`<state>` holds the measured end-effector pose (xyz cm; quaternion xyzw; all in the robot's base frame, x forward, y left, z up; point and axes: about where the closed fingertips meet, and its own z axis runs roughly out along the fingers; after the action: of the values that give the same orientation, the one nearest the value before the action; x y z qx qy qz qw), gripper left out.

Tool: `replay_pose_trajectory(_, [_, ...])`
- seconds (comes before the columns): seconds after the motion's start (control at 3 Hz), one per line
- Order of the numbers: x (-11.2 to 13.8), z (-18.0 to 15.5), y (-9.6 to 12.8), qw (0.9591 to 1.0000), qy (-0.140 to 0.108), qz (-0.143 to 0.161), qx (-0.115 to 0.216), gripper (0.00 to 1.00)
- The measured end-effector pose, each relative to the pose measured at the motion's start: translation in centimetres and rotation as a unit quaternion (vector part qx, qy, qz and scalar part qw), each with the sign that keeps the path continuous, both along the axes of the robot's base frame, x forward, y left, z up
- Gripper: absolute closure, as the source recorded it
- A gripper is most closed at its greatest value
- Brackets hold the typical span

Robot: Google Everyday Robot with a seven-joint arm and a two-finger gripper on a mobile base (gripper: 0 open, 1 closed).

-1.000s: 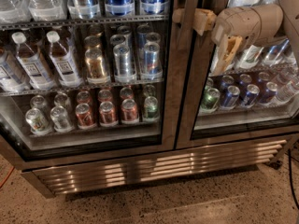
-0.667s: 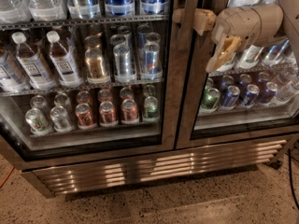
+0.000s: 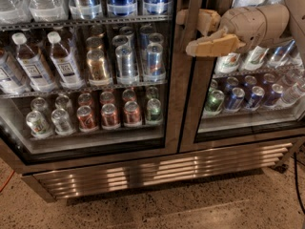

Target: Open right fridge door

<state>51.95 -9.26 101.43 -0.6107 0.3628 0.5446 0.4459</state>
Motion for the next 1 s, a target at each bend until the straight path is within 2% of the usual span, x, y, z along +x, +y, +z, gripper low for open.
replay_pose_trajectory(0.33, [0.0,0.0,0.01,1.0,0.0,0.0,0.0,0.84])
replay_pose_trajectory(0.67, [0.02,0.01,-0.03,1.0,0.0,0.0,0.0,1.0])
replay_pose_trajectory(1.0, [0.02,0.01,-0.02,1.0,0.0,0.0,0.0,1.0])
